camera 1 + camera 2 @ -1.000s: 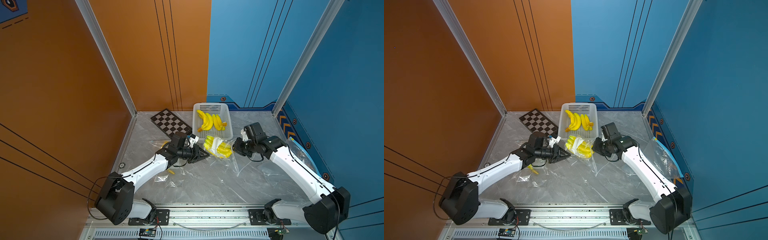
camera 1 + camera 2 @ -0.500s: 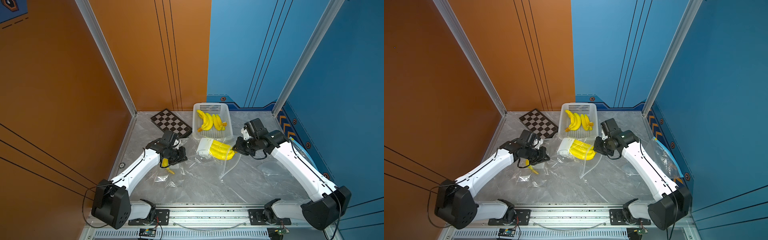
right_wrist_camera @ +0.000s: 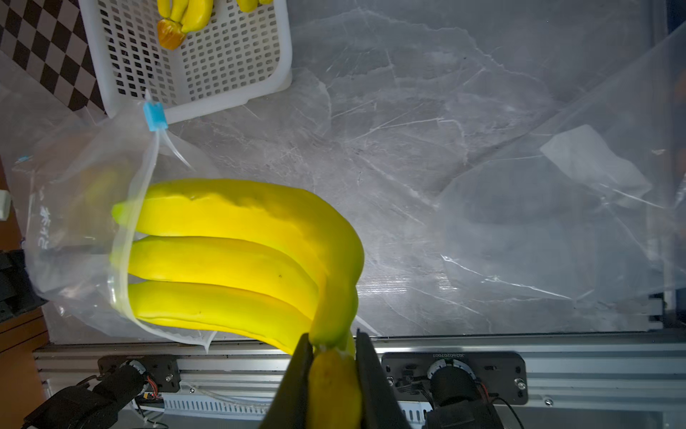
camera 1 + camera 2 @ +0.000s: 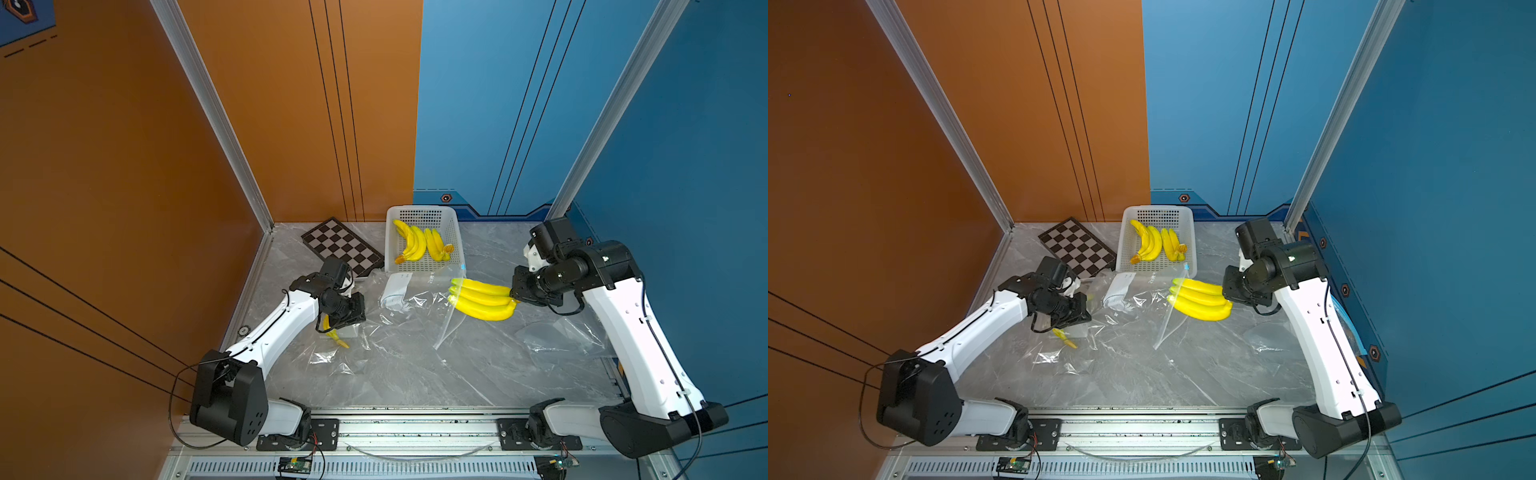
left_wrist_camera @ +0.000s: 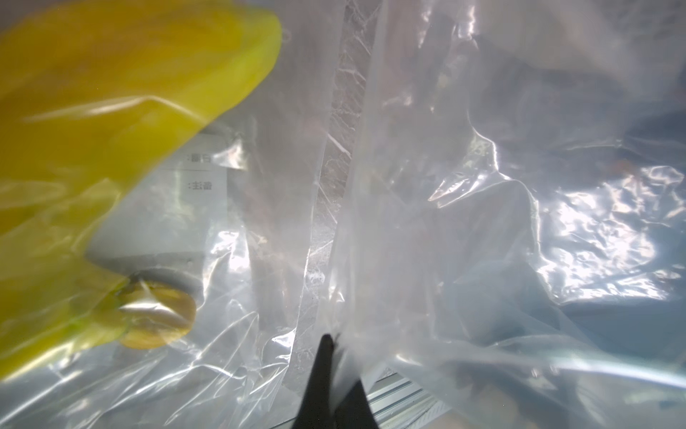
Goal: Open the zip-top bag and take out the banana
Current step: Pick up the banana from the zipper food storage bag, then place the zipper food storage bag at the center of the board, then place the banana in the basket.
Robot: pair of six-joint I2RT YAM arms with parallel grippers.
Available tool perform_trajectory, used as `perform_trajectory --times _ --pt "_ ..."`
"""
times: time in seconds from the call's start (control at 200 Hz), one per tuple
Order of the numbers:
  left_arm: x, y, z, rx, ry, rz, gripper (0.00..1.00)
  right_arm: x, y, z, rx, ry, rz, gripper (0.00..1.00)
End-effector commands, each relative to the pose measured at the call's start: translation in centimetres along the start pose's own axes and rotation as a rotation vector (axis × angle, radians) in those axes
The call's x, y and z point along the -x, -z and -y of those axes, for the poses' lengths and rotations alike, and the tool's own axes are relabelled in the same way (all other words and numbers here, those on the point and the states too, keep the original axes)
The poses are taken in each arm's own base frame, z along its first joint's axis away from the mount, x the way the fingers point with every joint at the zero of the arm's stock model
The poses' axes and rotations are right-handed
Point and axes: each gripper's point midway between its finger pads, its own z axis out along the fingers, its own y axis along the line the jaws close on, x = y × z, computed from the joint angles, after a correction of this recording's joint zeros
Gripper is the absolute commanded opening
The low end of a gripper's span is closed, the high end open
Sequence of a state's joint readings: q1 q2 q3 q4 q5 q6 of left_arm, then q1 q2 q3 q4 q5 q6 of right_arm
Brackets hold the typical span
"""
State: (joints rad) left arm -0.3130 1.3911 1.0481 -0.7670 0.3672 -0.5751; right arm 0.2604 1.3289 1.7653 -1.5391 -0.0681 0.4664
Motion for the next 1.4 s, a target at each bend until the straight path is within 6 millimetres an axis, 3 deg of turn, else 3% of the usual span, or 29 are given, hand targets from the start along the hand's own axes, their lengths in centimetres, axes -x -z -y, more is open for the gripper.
perform_trajectory --times 0.0,0.09,0.225,0.33,0.43,0.546,0.691,0.761,0.846,0.881,0.926,1.011,1.021,1.026,1.031,1.041,1.086,1.106,1.141,1.236,1.396 --pt "0.0 0.0 0.0 -0.001 -0.015 -0.022 0.01 -2.4 2.6 3.4 -0.128 0.058 -0.067 0.14" --pt "-0.2 -0.2 0.5 -0.023 -0.016 -0.039 0.01 -1.7 3.7 3.7 -0.128 0.044 -0.035 0.14" --pt "-1.1 -1.0 2.0 -0.046 -0.057 -0.086 0.01 0.5 3.6 3.2 -0.095 0.013 0.005 0.15" --pt "-1.3 -1.0 2.2 -0.05 -0.057 -0.087 0.01 3.2 4.7 4.3 -0.127 -0.014 0.073 0.15" --pt "-1.9 -1.8 4.0 -0.121 -0.07 -0.131 0.01 6.3 4.6 2.4 -0.027 -0.062 0.15 0.15" --pt "-3.5 -3.7 7.6 -0.163 -0.13 -0.188 0.02 9.1 0.9 -2.7 0.15 -0.093 0.171 0.16" --pt "-6.0 -6.7 13.7 -0.224 -0.206 -0.244 0.02 11.9 -6.3 -9.2 0.309 -0.119 0.154 0.16" --pt "-6.6 -7.6 15.3 -0.24 -0.203 -0.261 0.03 13.2 -9.8 -10.8 0.309 -0.116 0.13 0.16" --pt "-6.6 -7.6 15.7 -0.25 -0.194 -0.258 0.07 15.2 -13.1 -11.7 0.28 -0.109 0.115 0.16" --pt "-6.6 -7.3 15.5 -0.25 -0.188 -0.255 0.15 15.9 -14.3 -12.0 0.274 -0.107 0.114 0.16" --pt "-6.5 -6.9 15.1 -0.256 -0.177 -0.252 0.36 16.8 -15.6 -12.3 0.27 -0.107 0.112 0.16" --pt "-6.2 -5.9 14.3 -0.265 -0.146 -0.239 0.63 17.8 -17.8 -13.1 0.271 -0.099 0.095 0.16" --pt "-6.2 -5.8 14.2 -0.265 -0.143 -0.238 0.73 17.9 -18.0 -13.2 0.273 -0.097 0.094 0.16" --pt "-6.2 -5.7 14.2 -0.266 -0.141 -0.236 0.87 17.9 -18.2 -13.2 0.272 -0.098 0.091 0.16" --pt "-6.1 -5.6 14.2 -0.268 -0.14 -0.235 0.94 17.9 -18.3 -13.3 0.272 -0.098 0.089 0.16" --pt "-6.1 -5.5 14.2 -0.271 -0.138 -0.232 1.0 18.0 -18.6 -13.3 0.272 -0.098 0.086 0.16" --pt "-5.8 -4.7 14.2 -0.285 -0.135 -0.215 0.98 18.2 -19.1 -13.6 0.274 -0.096 0.081 0.16" --pt "-5.6 -4.2 14.3 -0.294 -0.139 -0.205 0.98 18.1 -20.6 -13.6 0.263 -0.099 0.058 0.17" --pt "-5.3 -3.5 14.7 -0.31 -0.146 -0.188 0.98 18.2 -21.4 -13.6 0.26 -0.098 0.05 0.2" --pt "-4.6 -1.3 16.2 -0.372 -0.168 -0.159 0.98 18.3 -22.8 -13.8 0.252 -0.092 0.035 0.34" --pt "-3.8 2.9 17.9 -0.456 -0.204 -0.09 0.98 18.6 -22.5 -13.6 0.241 -0.074 0.053 0.51"
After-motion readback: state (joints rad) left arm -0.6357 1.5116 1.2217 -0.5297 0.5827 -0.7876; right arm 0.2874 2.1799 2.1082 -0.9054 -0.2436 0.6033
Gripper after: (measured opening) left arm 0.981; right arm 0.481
